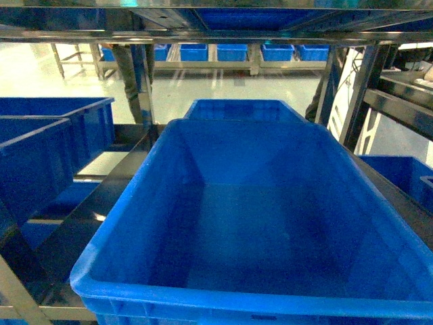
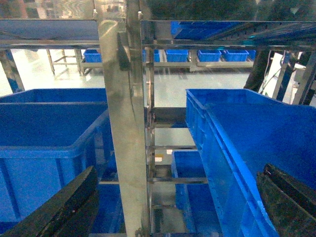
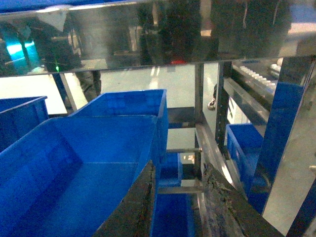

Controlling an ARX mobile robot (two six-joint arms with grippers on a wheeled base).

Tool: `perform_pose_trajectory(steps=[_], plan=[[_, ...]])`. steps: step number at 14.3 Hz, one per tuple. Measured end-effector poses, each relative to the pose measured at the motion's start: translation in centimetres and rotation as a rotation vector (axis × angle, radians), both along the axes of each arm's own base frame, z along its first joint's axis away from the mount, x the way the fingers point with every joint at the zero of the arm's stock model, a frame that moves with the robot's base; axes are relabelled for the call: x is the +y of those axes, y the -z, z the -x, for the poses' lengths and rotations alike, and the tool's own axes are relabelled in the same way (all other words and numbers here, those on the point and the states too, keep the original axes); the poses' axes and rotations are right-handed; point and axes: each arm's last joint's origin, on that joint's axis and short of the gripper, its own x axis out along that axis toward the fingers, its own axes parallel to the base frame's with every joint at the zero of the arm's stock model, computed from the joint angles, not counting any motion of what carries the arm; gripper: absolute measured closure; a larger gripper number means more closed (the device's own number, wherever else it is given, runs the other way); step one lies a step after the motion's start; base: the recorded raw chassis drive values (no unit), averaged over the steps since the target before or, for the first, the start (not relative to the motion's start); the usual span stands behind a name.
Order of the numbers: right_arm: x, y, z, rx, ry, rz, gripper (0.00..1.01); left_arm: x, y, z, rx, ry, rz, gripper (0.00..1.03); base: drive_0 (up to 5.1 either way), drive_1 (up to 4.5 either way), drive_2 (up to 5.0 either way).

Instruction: Pick red block from blue box to shelf

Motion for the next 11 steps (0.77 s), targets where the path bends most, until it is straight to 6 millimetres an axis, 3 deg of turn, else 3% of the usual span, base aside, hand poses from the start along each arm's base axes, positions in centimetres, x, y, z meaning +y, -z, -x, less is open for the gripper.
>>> perform_pose_trajectory(steps=[3, 6, 8, 11], plan=[[0.2, 0.5, -0.1, 0.101, -0.076, -0.089, 0.76, 0.0, 0.0, 0.0, 0.000, 0.000, 0.000, 0.05, 0.0, 0.00, 0.0], [3.9, 0.8, -2.6, 0.139, -0.361, -0.137, 0.76, 0.0, 0.0, 0.0, 0.000, 0.000, 0.000, 0.05, 0.0, 0.00, 0.0], [6.4, 2.4, -4.2, 0.192, -0.497, -0.140, 0.76, 0.0, 0.0, 0.0, 0.000, 0.000, 0.000, 0.05, 0.0, 0.00, 0.0], [7.8, 5.1, -6.1, 0.213, -0.541, -0.089, 0.76, 0.0, 0.0, 0.0, 0.000, 0.000, 0.000, 0.05, 0.0, 0.00, 0.0]])
